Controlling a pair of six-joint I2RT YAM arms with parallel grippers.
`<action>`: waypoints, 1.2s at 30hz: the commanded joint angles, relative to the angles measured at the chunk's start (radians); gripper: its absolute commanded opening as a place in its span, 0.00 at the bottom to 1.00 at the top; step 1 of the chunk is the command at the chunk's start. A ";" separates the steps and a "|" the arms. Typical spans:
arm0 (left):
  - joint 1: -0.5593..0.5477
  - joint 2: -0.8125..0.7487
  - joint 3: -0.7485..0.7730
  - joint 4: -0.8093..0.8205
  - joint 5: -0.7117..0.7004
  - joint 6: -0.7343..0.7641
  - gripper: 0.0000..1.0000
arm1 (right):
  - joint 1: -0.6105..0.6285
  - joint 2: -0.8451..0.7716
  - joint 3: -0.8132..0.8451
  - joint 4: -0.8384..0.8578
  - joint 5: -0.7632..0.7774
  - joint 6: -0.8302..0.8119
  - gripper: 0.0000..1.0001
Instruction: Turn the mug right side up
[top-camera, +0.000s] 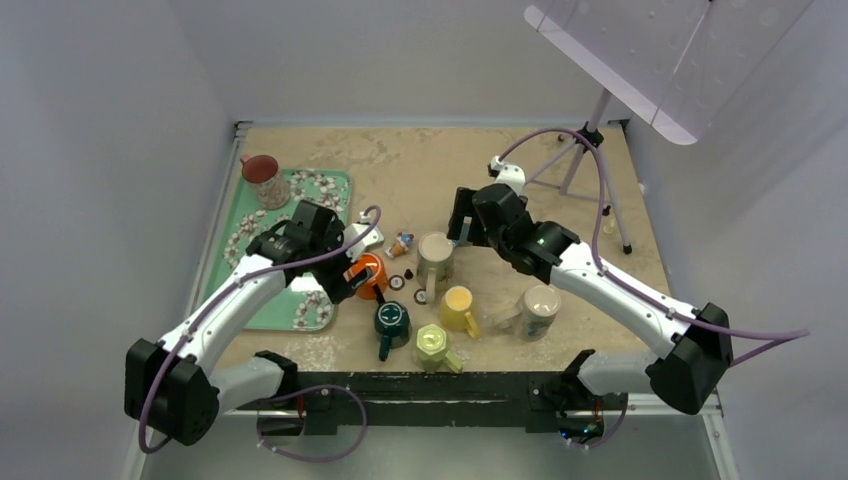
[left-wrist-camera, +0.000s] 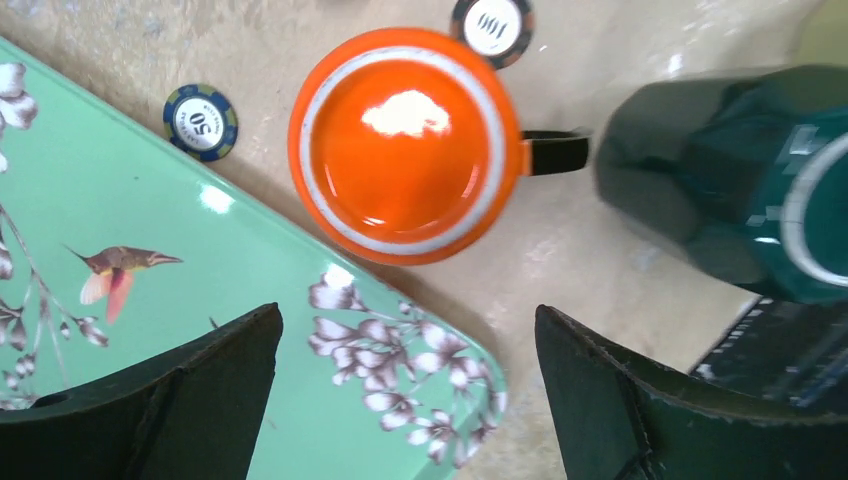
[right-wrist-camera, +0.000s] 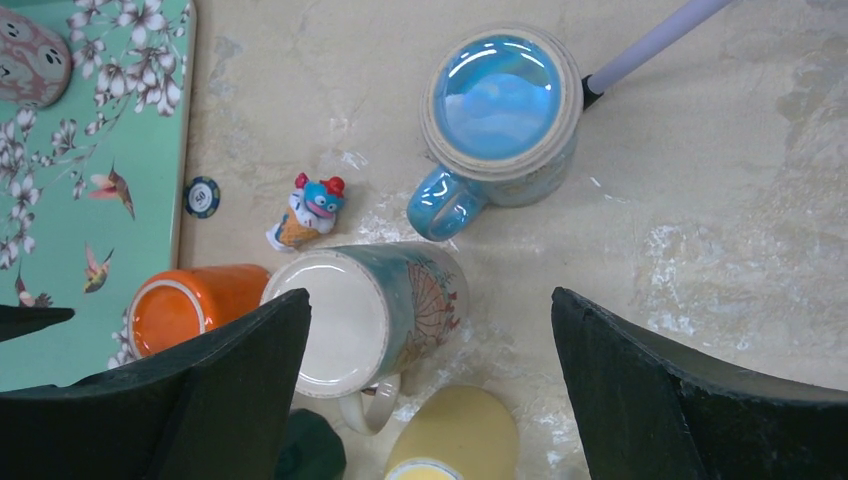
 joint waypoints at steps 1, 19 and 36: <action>-0.006 -0.090 0.056 -0.043 0.168 -0.144 1.00 | -0.003 -0.059 -0.042 0.009 0.024 0.010 0.94; -0.121 0.221 0.315 -0.503 0.455 1.372 0.86 | -0.002 -0.100 -0.066 -0.010 0.024 -0.010 0.95; -0.168 0.379 0.125 -0.092 0.070 1.299 0.65 | -0.003 -0.137 -0.124 -0.004 0.048 -0.003 0.96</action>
